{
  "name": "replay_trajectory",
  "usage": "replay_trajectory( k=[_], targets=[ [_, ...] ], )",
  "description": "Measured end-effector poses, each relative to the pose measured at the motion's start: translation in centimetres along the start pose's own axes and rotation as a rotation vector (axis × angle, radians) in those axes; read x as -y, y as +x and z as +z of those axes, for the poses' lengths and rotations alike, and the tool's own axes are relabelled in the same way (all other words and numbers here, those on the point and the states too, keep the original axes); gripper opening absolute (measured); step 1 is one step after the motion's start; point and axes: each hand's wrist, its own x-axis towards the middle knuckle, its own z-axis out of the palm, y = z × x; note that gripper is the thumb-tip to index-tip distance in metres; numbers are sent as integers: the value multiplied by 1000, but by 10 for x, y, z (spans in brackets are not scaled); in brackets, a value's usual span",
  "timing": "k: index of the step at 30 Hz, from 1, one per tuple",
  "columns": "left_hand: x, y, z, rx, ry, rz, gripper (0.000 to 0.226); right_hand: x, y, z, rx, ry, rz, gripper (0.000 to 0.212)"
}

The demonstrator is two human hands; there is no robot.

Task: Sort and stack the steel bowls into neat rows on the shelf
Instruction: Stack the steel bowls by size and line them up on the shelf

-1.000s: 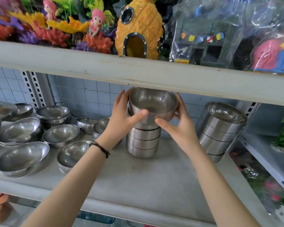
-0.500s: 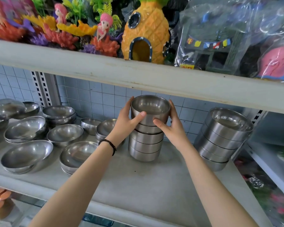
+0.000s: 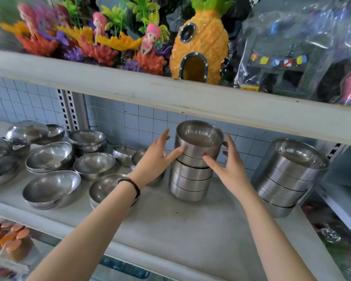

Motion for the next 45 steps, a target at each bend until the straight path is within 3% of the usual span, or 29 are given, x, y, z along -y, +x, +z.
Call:
replay_trajectory(
  k=[4,8,13,19,26,37,45],
  targets=[
    [17,-34,-46,10,488,149,78,3,-27,-9,-72,-456,-72,87],
    [34,-73,-82,68,896,269,67,13,-64,1,-68,-655,-96,65],
    [63,-123,-128,93,947,318,65,45,-108,45,73,-836,-160,52],
    [106,-174,-180,151,973,305,63,91,-147,105,170,-819,-203,53],
    [133,-197,-200,135,832,267,81,126,-165,168,204,-634,-188,63],
    [137,-145,-125,159,-66,55,94,108,-127,207,31,-104,-12,75],
    [147,-121,-98,150,-341,-98,112,78,-111,215,45,252,154,97]
  ],
)
